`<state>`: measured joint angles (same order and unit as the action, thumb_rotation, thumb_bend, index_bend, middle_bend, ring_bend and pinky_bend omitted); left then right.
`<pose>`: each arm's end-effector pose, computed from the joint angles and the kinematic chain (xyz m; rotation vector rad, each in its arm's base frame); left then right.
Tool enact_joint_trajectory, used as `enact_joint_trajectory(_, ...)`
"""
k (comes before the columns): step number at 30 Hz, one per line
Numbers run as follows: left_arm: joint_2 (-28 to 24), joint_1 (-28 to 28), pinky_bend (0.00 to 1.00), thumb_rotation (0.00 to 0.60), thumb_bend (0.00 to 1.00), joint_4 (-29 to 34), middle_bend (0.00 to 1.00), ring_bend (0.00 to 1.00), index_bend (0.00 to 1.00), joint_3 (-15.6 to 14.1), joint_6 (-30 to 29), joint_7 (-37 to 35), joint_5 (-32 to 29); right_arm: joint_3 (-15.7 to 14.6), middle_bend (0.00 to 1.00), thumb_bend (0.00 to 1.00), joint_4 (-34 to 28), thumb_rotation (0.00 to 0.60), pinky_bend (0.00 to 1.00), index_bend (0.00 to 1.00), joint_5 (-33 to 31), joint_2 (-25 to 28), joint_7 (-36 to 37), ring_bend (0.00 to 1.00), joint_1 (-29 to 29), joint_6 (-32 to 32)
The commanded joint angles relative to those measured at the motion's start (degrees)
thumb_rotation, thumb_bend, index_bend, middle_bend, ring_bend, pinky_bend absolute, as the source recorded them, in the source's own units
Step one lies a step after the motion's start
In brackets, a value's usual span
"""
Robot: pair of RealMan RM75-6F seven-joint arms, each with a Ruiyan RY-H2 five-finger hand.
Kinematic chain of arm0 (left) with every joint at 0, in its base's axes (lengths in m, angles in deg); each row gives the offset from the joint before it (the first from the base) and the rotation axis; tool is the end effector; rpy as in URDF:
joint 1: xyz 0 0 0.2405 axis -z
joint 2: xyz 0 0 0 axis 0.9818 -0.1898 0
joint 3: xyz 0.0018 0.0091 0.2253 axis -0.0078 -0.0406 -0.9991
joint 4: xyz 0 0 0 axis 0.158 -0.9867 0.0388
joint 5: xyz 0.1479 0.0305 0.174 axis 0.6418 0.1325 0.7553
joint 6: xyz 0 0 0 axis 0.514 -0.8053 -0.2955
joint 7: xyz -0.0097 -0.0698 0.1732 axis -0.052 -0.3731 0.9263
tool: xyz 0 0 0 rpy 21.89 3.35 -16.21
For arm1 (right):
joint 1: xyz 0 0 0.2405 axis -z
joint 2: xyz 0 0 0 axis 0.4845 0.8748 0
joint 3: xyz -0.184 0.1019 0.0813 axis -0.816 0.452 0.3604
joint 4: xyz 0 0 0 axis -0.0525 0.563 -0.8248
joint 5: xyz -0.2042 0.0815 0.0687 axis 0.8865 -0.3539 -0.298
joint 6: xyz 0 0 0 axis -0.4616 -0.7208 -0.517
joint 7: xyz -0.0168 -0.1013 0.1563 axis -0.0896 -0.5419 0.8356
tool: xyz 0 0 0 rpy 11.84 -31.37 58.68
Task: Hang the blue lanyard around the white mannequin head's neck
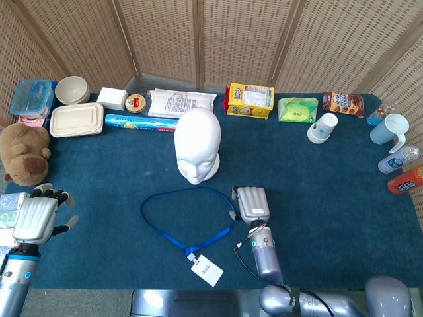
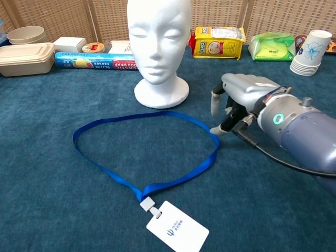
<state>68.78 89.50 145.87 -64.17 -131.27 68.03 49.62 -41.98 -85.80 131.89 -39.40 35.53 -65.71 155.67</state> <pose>-0.2252 0.2515 0.0907 -1.4720 -0.8680 -0.8425 -0.0671 -0.3224 -0.0827 1.5788 -1.1075 0.7772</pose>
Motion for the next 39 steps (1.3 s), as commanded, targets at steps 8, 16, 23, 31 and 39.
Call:
enact_joint_trajectory(8, -0.1, 0.03, 0.21, 0.6, 0.22, -0.99, 0.5, 0.41, 0.53, -0.37, 0.17, -1.22, -0.87, 1.34, 0.99, 0.25, 3.8, 0.558, 1.0, 0.48, -4.01, -2.61, -0.3, 1.0, -2.96, -0.43)
enact_joint_trajectory(16, 0.05, 0.17, 0.21, 0.6, 0.22, -1.33, 0.5, 0.41, 0.53, -0.65, 0.25, -1.73, -1.14, 1.43, 0.99, 0.25, 6.4, 0.561, 1.0, 0.48, -5.39, -3.49, -0.27, 1.0, -4.46, -0.08)
enact_joint_trajectory(23, 0.09, 0.37, 0.21, 0.6, 0.22, -1.33, 0.5, 0.41, 0.53, -0.8, 0.42, -2.19, -1.34, 1.43, 0.99, 0.25, 8.11, 0.559, 1.0, 0.48, -6.42, -3.72, 0.53, 1.0, -5.07, -0.18)
enact_joint_trajectory(31, 0.27, 0.59, 0.21, 0.6, 0.22, -1.56, 0.5, 0.41, 0.53, -0.9, 0.56, -2.46, -1.7, 1.86, 0.99, 0.25, 10.0, 0.561, 1.0, 0.48, -7.92, -4.04, 0.14, 1.0, -6.42, -0.57)
enact_joint_trajectory(39, 0.38, 0.79, 0.21, 0.6, 0.22, -1.66, 0.5, 0.41, 0.53, -1.01, 0.78, -2.71, -2.01, 2.22, 0.99, 0.26, 11.15, 0.559, 1.0, 0.48, -9.66, -4.27, -0.35, 1.0, -7.46, -0.95)
